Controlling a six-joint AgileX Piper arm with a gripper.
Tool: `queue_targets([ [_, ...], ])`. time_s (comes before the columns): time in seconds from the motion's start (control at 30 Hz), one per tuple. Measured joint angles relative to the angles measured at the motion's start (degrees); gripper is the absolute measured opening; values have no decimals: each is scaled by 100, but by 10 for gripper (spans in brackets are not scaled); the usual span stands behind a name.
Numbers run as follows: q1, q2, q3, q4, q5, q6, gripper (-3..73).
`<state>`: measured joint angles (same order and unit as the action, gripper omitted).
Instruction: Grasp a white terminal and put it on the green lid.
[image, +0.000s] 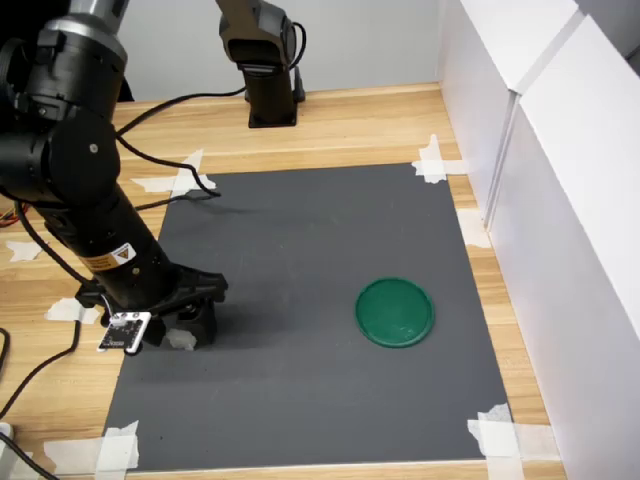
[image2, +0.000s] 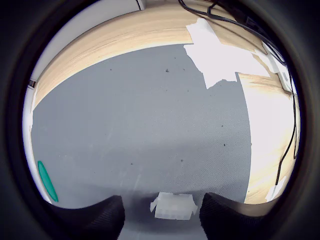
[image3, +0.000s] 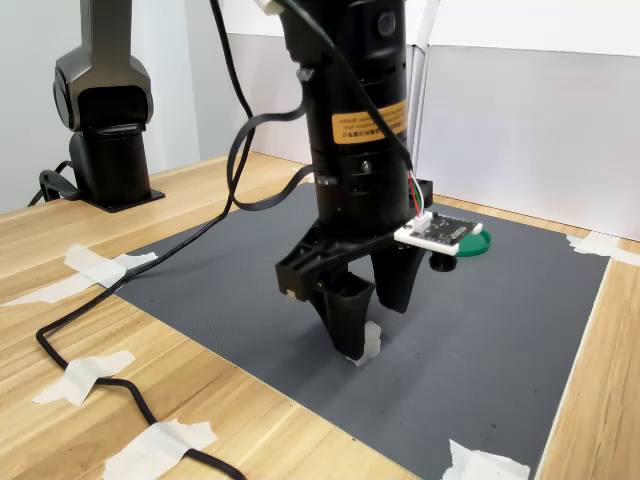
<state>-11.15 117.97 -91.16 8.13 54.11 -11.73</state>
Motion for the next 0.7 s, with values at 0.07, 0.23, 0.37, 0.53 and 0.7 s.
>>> queue_targets([
  [0.07,0,30,0,0,-10,36,630],
  [0.23,-35,125,0,0,-27,131,629],
  [0.37,-47,147,0,-46,-32,157,629],
  [0.53,-47,147,0,-65,-47,209,628],
  [0.7,-47,147,0,-66,-114,224,629],
])
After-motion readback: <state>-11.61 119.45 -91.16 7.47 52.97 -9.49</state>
